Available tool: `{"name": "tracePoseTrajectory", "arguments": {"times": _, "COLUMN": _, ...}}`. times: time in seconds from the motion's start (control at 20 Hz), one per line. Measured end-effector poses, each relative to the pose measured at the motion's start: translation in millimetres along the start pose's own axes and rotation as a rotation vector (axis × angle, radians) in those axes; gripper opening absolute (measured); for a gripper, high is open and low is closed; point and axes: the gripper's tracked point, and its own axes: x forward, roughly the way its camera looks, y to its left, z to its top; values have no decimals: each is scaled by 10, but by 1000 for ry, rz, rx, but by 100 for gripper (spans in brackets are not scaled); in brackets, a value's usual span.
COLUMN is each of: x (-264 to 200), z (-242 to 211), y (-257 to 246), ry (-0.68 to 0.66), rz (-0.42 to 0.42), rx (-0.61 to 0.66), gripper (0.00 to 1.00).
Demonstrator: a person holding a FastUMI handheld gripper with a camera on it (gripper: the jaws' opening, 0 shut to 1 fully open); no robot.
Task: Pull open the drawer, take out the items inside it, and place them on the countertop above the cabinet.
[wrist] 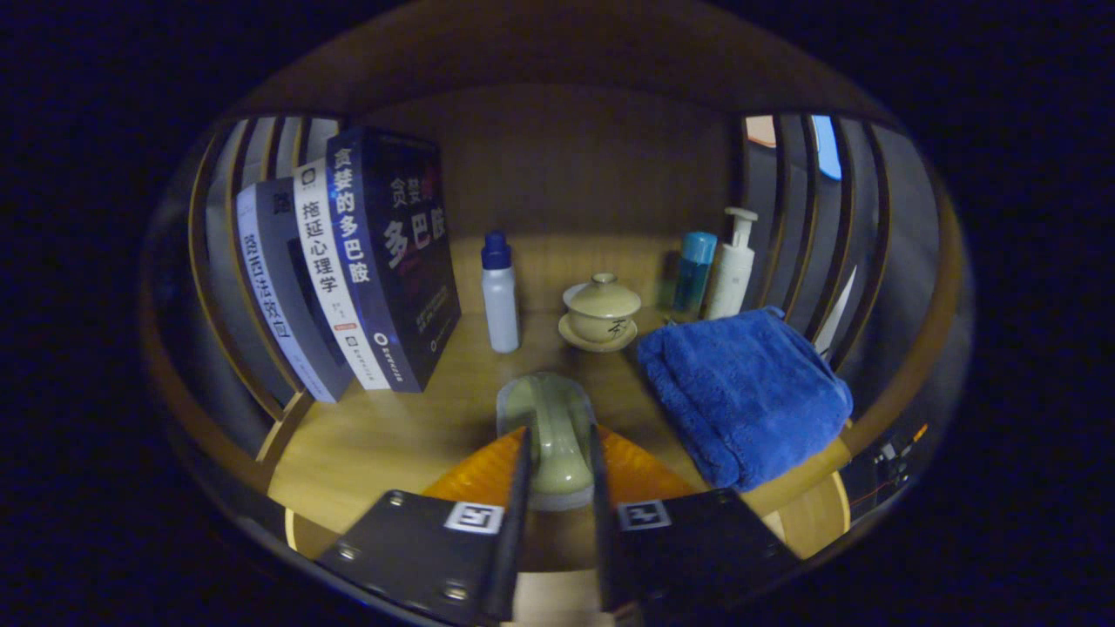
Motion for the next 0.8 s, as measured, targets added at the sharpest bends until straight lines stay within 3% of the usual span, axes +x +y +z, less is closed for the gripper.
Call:
{"name": "tracePoseTrajectory", "arguments": {"times": 0.05, "x": -80, "z": 65, "y": 6, "ry": -35, "rz": 3, "rx": 6, "gripper": 53}}
{"name": "tracePoseTrajectory", "arguments": {"times": 0.1, "x": -203, "z": 134, "y": 27, "ry": -64, "rz": 11, "rx": 12, "gripper": 56}}
{"name": "tracePoseTrajectory", "arguments": {"times": 0.35, "x": -913, "z": 207, "y": -103, "ry": -150, "rz": 24, "rx": 70, "gripper": 93}}
{"name": "tracePoseTrajectory", "arguments": {"times": 0.8, "x": -2255, "z": 173, "y": -229, "ry": -338, "rz": 38, "rx": 61, "gripper": 100}}
